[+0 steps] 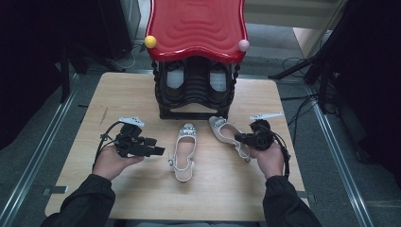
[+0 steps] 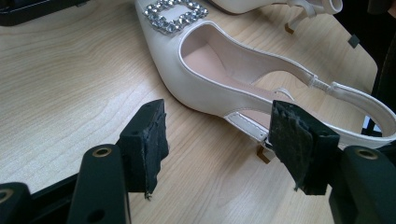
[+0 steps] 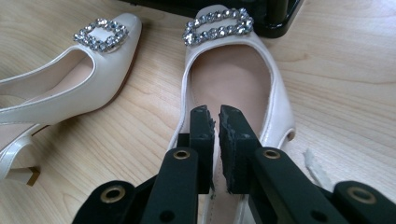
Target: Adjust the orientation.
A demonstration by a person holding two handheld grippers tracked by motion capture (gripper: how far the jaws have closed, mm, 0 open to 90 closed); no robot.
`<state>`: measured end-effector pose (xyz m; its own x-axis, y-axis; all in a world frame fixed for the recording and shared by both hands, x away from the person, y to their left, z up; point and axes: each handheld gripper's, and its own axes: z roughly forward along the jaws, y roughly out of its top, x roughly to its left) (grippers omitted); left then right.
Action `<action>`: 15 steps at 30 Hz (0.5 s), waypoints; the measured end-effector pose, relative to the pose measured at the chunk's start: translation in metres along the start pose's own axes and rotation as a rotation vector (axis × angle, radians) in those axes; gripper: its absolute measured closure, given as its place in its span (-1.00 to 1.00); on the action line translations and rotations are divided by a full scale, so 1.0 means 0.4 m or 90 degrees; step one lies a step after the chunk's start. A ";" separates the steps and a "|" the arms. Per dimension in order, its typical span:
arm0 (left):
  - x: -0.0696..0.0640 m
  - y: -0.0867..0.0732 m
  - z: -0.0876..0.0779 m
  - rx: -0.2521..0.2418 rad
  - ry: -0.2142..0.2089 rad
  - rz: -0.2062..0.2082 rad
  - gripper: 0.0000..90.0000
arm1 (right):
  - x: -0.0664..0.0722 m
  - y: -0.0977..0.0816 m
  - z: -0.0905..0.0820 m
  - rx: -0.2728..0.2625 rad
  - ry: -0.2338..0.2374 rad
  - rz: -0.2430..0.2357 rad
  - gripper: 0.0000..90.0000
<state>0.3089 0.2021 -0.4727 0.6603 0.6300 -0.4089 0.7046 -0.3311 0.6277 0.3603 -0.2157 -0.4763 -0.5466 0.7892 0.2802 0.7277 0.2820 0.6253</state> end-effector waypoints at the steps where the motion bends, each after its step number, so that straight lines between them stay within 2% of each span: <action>1: 0.000 0.000 0.000 0.000 0.001 0.000 -0.18 | 0.000 0.001 -0.004 -0.007 -0.005 0.000 0.82; 2: 0.001 0.000 -0.001 0.003 0.002 0.003 -0.18 | 0.000 0.002 -0.010 -0.010 -0.007 -0.001 0.79; 3: 0.000 0.000 0.000 0.005 0.007 0.005 -0.18 | 0.000 0.005 -0.020 -0.029 -0.006 -0.002 0.71; 8: 0.001 0.000 -0.002 0.003 0.009 0.004 -0.19 | 0.009 0.011 -0.034 -0.045 0.005 -0.017 0.57; 15: 0.000 0.000 -0.002 0.000 0.008 0.002 -0.19 | 0.029 0.007 -0.029 -0.051 0.015 -0.040 0.54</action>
<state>0.3086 0.2029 -0.4721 0.6594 0.6379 -0.3979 0.7020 -0.3330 0.6295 0.3511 -0.2122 -0.4628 -0.6000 0.7581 0.2556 0.6570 0.2845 0.6982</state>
